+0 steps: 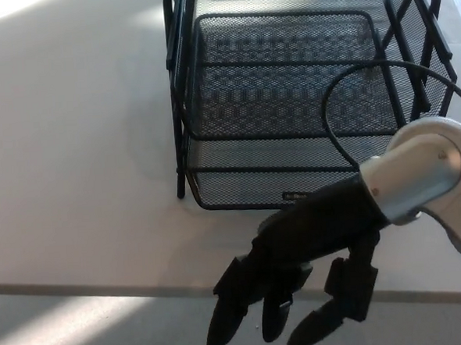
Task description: A balck drawer is kept on the middle of the table and the robot uses its right hand to push it back away from the robot
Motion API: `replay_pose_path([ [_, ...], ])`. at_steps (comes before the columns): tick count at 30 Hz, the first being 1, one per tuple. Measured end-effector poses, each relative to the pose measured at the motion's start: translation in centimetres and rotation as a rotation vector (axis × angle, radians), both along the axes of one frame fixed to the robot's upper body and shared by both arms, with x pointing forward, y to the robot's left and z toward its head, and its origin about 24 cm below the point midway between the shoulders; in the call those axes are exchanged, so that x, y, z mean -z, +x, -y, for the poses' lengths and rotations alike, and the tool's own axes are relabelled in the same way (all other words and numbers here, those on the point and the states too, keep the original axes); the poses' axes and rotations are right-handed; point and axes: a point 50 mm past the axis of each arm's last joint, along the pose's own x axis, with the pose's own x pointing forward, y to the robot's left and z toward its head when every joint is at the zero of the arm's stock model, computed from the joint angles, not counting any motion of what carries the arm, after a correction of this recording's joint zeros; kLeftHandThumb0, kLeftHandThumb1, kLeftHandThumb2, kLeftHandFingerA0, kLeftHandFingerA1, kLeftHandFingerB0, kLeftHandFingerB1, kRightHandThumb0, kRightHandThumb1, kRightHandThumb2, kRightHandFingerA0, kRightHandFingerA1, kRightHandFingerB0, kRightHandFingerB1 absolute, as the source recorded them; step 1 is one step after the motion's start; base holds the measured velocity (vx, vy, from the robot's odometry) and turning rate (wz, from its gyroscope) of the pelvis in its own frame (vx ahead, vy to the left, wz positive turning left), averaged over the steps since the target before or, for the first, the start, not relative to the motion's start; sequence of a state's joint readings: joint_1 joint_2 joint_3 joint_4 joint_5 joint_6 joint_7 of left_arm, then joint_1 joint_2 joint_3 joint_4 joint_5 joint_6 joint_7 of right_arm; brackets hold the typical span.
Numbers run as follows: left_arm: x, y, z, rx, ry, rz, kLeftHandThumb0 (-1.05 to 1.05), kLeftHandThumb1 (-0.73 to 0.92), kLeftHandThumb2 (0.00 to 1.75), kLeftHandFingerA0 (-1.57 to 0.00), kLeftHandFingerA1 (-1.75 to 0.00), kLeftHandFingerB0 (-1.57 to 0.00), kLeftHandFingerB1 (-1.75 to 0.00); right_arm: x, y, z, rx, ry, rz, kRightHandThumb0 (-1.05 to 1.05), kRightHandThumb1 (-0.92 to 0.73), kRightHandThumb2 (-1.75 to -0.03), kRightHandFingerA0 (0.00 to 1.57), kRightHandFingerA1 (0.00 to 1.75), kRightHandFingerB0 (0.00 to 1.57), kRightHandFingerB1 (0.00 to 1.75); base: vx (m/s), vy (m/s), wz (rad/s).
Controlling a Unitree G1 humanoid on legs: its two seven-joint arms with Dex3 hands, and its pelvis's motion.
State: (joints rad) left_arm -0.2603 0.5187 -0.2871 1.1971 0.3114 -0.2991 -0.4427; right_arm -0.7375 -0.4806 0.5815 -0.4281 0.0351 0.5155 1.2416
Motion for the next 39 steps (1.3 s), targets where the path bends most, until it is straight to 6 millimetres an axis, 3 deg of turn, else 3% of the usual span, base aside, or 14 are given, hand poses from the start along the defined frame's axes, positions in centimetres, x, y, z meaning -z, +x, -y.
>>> replay_pose_path([
  [9, 0.0, 0.0, 0.0, 0.001, 0.000, 0.001, -0.56, 0.74, 0.63, -0.51, -0.39, -0.33, -0.32, 1.3, -1.9, 4.0, 0.106, 0.115, -0.119, -0.56, -0.76, -0.63, 0.42, 0.38, 0.26, 0.33, 0.00, 0.000, 0.00],
  [20, 0.0, 0.1, 0.0, 0.001, -0.001, 0.002, -0.57, 0.72, 0.63, -0.46, -0.38, -0.31, -0.32, 8.0, -2.9, 11.5, 0.503, 0.224, -0.402, -0.58, -0.71, -0.63, 0.50, 0.38, 0.32, 0.32, 0.00, 0.000, 0.00],
  [27, 0.0, 0.0, 0.0, 0.000, 0.000, 0.001, -0.56, 0.72, 0.62, -0.43, -0.38, -0.29, -0.32, 13.2, -5.3, 17.8, 0.867, 0.220, -0.514, -0.56, -0.70, -0.62, 0.53, 0.40, 0.35, 0.34, 0.00, 0.000, 0.00],
  [39, 0.0, 0.1, 0.0, 0.001, -0.001, 0.002, -0.57, 0.72, 0.62, -0.46, -0.38, -0.29, -0.31, 17.1, -6.6, 21.7, 1.149, 0.119, -0.452, -0.53, -0.71, -0.62, 0.52, 0.39, 0.36, 0.34, 0.00, 0.000, 0.00],
])
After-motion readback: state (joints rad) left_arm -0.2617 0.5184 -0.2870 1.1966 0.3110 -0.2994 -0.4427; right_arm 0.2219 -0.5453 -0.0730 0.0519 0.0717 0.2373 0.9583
